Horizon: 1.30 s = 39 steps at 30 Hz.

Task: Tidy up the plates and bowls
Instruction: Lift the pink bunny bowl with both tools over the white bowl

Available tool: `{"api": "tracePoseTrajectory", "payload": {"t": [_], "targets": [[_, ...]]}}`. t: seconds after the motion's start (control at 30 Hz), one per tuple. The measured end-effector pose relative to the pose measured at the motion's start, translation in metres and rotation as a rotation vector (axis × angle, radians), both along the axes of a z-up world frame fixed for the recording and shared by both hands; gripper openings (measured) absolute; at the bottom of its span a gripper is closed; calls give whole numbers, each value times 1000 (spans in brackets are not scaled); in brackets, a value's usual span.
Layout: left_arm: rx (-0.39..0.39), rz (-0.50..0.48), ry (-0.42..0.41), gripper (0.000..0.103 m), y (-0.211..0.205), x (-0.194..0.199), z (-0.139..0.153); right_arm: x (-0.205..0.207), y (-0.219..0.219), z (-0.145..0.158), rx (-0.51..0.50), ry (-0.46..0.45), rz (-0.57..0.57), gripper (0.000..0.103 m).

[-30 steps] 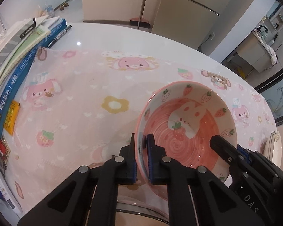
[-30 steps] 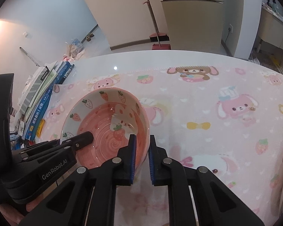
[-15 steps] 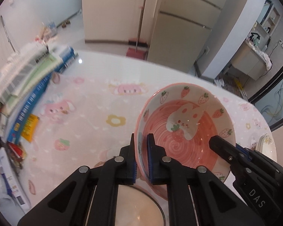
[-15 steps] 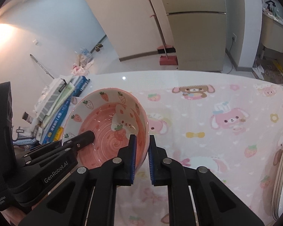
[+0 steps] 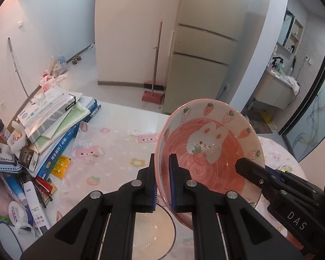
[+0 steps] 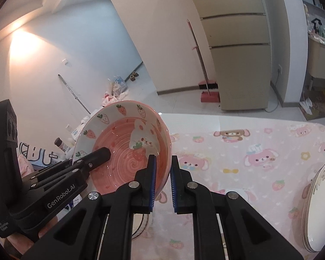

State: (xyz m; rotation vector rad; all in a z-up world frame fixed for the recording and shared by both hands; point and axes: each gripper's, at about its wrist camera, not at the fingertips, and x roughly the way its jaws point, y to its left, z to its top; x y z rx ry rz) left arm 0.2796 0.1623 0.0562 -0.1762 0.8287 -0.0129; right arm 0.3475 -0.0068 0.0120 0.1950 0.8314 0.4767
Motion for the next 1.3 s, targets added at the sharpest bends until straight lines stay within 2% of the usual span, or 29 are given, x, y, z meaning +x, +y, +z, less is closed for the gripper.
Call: {"api": "tracePoseTrajectory", "payload": {"t": [0.13, 0.27, 0.47, 0.57, 0.8, 0.97, 1.1, 1.3], "targets": [[6, 4, -27, 8, 1, -11, 10, -9, 2, 9, 8, -18, 15, 13], [-25, 8, -39, 8, 8, -18, 15, -24, 11, 19, -33, -73, 13, 14], [-1, 52, -62, 8, 17, -37, 26, -37, 20, 23, -2, -66, 73, 15], [-1, 76, -55, 8, 22, -49, 24, -43, 28, 23, -24, -66, 94, 15], [-31, 150, -2, 8, 44, -66, -1, -45, 55, 1, -68, 7, 186, 15], [-67, 183, 46, 8, 62, -73, -30, -48, 83, -24, -161, 36, 198, 15], [-60, 209, 87, 8, 69, -69, -51, -45, 98, -44, -215, 71, 207, 15], [-33, 184, 169, 8, 71, -57, -81, -38, 110, -65, -296, 108, 220, 16]]}}
